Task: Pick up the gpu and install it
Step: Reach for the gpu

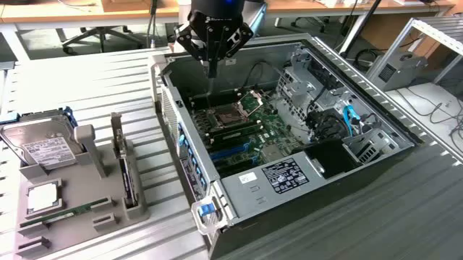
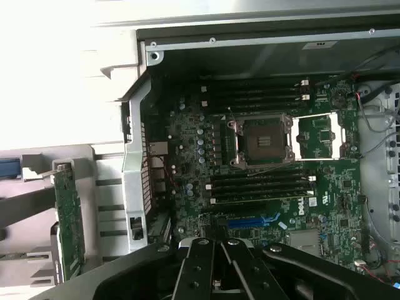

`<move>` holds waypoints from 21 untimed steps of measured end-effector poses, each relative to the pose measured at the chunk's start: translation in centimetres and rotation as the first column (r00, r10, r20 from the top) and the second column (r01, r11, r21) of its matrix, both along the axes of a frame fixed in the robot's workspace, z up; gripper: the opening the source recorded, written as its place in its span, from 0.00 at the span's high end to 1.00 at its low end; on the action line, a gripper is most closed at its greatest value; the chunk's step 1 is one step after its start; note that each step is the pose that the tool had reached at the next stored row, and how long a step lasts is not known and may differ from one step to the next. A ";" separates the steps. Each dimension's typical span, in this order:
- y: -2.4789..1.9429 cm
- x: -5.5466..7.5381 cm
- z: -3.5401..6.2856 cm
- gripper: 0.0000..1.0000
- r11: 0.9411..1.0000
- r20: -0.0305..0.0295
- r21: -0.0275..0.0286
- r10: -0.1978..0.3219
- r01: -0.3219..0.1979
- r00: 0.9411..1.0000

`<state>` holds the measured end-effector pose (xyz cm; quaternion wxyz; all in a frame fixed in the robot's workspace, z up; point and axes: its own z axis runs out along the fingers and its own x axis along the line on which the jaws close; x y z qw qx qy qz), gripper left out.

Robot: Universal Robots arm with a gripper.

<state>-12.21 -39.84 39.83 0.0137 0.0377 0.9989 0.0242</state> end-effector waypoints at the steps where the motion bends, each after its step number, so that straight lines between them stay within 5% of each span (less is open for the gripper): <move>1: 0.00 0.0 0.00 0.89 1.000 0.000 0.000 0.000 0.000 1.000; 21: 0.00 -0.8 0.00 0.89 1.000 0.000 0.000 0.000 0.000 1.000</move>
